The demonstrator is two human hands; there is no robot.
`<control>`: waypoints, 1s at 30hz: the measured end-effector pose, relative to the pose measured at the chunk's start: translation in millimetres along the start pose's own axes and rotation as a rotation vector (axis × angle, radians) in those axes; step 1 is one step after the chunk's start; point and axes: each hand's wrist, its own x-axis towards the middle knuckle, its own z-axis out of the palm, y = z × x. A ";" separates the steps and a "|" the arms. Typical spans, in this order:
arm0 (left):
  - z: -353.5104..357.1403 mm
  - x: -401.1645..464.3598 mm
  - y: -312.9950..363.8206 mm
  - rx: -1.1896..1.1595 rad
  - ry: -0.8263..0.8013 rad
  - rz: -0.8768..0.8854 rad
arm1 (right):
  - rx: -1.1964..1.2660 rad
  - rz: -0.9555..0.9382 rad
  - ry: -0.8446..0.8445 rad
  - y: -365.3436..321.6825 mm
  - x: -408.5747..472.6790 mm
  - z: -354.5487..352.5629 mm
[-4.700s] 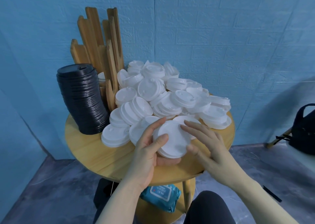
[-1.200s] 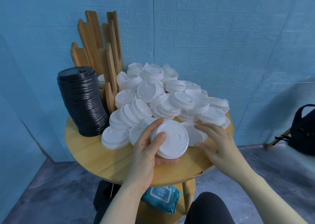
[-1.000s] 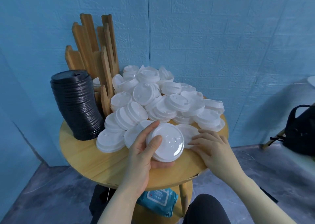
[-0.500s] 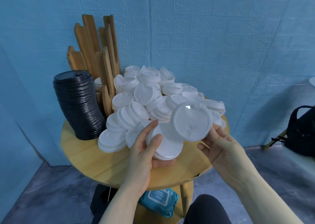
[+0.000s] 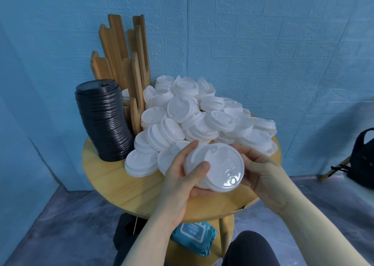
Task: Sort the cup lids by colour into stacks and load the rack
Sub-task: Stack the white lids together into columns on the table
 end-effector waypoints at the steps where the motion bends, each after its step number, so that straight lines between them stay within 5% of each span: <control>1: -0.2 -0.3 -0.1 0.009 0.001 -0.002 | -0.067 -0.009 -0.001 -1.8 2.3 0.3; 8: -0.6 -0.3 0.0 -0.008 0.025 0.038 | -0.394 -0.220 0.055 -4.7 -4.9 14.1; 13: 0.9 -0.5 0.6 -0.002 0.019 0.025 | -0.958 -0.397 0.048 13.1 -15.2 15.9; 17: 1.0 -1.7 1.5 0.004 -0.022 0.000 | -1.002 -0.504 0.097 15.9 -13.0 10.4; 25: -0.6 -1.6 2.5 0.005 -0.072 -0.016 | -1.027 -0.651 -0.305 -1.1 -4.3 -5.8; 30: -0.5 -2.3 3.8 -0.005 -0.057 -0.014 | -1.049 -0.665 -0.322 6.9 -3.4 -3.5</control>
